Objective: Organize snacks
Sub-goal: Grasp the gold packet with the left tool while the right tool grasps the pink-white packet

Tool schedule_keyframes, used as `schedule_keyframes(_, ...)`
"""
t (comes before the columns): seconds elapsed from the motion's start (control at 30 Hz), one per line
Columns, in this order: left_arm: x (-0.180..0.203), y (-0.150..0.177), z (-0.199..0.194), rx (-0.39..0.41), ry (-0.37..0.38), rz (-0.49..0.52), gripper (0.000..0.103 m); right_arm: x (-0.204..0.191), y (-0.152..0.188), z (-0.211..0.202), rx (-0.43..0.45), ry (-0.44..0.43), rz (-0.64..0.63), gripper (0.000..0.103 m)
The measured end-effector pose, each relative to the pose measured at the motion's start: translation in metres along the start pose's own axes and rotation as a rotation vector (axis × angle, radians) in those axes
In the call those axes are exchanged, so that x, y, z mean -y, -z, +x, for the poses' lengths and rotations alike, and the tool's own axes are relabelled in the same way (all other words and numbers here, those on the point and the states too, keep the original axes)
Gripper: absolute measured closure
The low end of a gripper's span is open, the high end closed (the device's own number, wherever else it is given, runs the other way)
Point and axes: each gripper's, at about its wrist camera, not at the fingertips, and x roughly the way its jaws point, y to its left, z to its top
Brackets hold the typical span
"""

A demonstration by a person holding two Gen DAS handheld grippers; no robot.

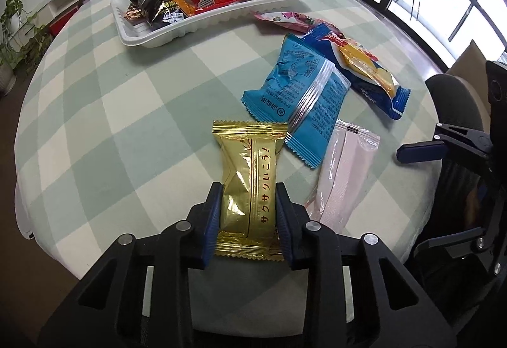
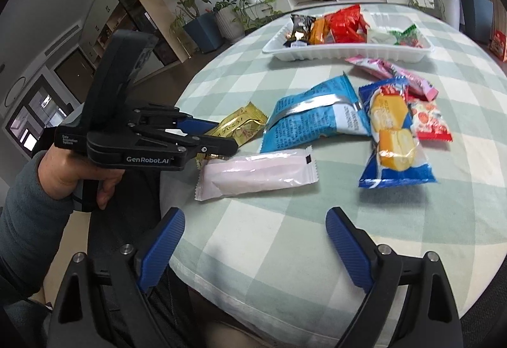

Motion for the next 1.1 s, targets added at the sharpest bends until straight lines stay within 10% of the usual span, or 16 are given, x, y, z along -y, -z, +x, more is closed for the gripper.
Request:
schedule_keyframes(0.2, 0.001, 0.015, -0.007, 0.023, 0.036, -0.044, 0.073, 0.010, -0.010, 0.009, -0.029, -0.048, 0.152, 0.012)
schedule_keyframes(0.57, 0.030, 0.045, -0.017, 0.091, 0.143, -0.109, 0.073, -0.007, -0.019, 0.021, -0.057, 0.160, 0.049, 0.018)
schedule_keyframes(1.1, 0.006, 0.060, -0.027, 0.146, 0.054, -0.217, 0.073, -0.036, -0.023, 0.046, -0.111, 0.297, -0.084, 0.021)
